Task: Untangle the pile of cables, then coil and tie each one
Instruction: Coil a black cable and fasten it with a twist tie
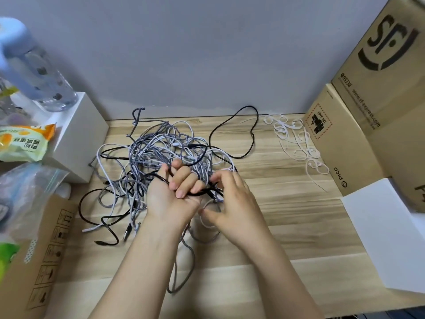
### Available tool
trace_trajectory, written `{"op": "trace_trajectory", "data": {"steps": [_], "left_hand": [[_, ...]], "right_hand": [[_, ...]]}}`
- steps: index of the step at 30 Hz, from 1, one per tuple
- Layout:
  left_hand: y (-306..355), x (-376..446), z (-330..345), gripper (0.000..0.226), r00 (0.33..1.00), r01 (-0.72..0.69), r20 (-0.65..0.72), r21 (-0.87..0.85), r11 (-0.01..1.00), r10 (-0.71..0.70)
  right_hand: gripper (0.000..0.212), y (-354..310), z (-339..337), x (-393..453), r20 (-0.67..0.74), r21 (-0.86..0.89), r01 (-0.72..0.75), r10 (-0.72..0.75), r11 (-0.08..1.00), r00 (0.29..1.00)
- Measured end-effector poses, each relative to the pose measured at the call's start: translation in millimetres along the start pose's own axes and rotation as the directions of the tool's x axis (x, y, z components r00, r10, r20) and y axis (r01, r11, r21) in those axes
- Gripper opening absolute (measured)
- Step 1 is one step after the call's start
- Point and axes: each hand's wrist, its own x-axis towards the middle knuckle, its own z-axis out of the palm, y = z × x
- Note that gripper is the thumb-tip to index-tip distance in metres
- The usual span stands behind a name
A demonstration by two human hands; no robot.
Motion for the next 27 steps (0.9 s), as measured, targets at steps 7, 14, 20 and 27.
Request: {"op": "trace_trajectory", "data": {"steps": [7, 14, 20, 27], "left_hand": [[-2.8, -9.5, 11.9, 0.056, 0.998, 0.055, 0.023, 0.045, 0.997, -0.056], [20.9, -5.5, -6.5, 0.029, 0.966, 0.149, -0.146, -0.359, 0.921, -0.213], [53.4, 7.5, -25.2, 0.042, 0.952, -0.156, -0.307, -0.536, 0.830, -0.019], [35.9, 7.6, -26.0, 0.051, 0.967, -0.214, -0.170, -0.139, 0.967, 0.190]], "right_hand": [[0.019, -9.1, 24.0, 2.2, -0.385, -0.121, 0.097, -0.137, 0.988, 0.912], [0.030, 8.9, 6.0, 8.7, -0.436, 0.177, 0.203, -0.108, 0.963, 0.893], [0.034, 18.7, -35.7, 5.8, -0.588, 0.460, 0.280, 0.053, 0.842, 0.807], [0.030, 45.7, -40.0, 17.2, -0.189, 0.291, -0.035, 0.093, 0.956, 0.978]]}}
